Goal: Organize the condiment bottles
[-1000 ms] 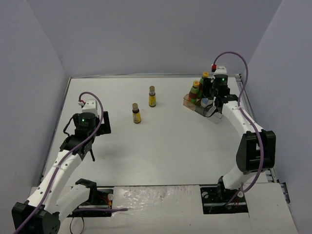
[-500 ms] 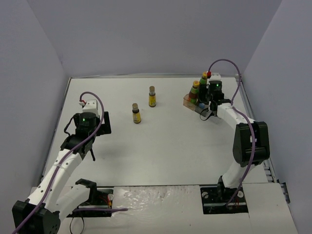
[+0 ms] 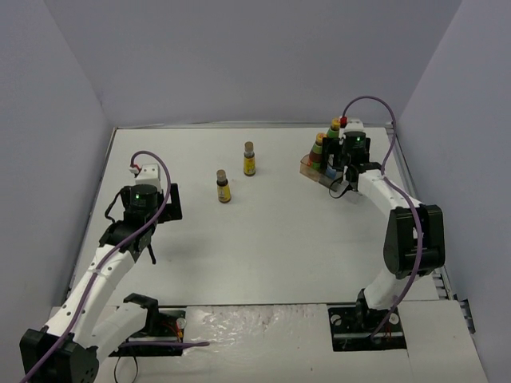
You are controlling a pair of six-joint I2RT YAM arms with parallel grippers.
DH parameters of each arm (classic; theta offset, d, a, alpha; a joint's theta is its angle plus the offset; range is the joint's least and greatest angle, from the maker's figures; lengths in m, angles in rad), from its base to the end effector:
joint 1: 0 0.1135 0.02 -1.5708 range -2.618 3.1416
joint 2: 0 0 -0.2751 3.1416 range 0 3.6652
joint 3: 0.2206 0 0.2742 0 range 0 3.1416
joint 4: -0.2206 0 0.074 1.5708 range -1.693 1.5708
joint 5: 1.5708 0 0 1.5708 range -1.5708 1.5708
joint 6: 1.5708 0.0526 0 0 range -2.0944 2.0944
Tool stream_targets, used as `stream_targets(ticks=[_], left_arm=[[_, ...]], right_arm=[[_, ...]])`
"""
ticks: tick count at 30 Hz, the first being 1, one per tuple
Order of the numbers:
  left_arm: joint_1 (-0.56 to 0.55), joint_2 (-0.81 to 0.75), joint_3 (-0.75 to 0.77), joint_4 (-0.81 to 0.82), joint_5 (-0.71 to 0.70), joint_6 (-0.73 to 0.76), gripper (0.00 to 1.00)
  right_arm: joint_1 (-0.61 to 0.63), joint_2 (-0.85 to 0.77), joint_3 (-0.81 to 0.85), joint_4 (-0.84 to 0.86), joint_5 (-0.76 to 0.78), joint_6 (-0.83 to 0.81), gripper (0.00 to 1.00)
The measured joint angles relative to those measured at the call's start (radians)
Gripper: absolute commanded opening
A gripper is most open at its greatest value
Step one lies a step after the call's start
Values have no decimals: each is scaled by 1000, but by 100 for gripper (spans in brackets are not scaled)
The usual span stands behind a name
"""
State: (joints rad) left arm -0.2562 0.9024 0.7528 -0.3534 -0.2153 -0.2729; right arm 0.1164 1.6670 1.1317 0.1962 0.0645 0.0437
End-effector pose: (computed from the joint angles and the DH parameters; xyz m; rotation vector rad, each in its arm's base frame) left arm 0.2281 -0.0481 0.2884 -0.1487 2.0574 -0.1035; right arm 0.4240 0.0462 0.2604 -0.0258 1.9093 0.0466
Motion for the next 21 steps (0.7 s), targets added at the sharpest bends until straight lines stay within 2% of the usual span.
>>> stream_targets(ticks=[5, 12, 16, 21], left_arm=[[0, 1, 0, 0, 0, 0, 97], [-5, 1, 0, 0, 0, 0, 97], [-6, 3, 0, 0, 0, 0, 97], [-7, 6, 0, 0, 0, 0, 97]], right_arm=[[48, -111, 27, -64, -13, -13, 99], [272, -218, 103, -72, -97, -22, 100], [392, -163, 134, -52, -130, -23, 100], [529, -1, 194, -14, -189, -29, 99]])
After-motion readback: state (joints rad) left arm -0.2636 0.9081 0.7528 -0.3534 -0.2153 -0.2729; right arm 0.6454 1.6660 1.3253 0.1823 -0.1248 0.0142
